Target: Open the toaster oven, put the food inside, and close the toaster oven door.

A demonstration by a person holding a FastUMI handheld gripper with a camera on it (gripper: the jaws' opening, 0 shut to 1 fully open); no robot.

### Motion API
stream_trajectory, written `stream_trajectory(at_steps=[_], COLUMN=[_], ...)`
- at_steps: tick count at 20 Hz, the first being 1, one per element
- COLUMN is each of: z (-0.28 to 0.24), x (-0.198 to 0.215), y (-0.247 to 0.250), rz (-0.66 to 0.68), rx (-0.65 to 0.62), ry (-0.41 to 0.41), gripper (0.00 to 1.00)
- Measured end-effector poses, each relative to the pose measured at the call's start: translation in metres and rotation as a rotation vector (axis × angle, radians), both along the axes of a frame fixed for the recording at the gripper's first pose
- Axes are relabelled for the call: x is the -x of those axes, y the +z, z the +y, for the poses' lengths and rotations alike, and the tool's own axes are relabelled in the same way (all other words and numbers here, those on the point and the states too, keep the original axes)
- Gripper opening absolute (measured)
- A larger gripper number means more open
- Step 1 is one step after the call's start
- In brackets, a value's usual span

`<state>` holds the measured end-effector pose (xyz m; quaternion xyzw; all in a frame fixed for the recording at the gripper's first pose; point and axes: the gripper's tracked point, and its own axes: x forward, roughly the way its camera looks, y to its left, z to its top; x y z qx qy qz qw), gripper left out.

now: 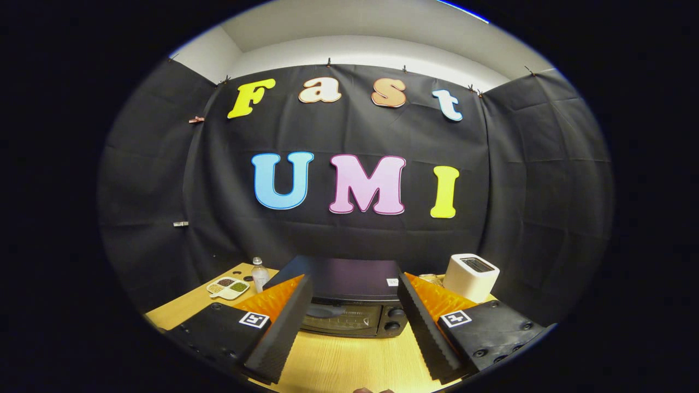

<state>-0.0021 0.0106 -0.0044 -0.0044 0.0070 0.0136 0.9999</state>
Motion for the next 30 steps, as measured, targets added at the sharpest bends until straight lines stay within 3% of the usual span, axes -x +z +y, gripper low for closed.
stream_trajectory(at_steps=[13,30], z=[0.011,0.058], x=[-0.012,-0.116], y=[-0.017,-0.091], rz=[0.042,0.260], rx=[0.005,-0.029], ry=[0.002,0.021], gripper=[0.97,0.98])
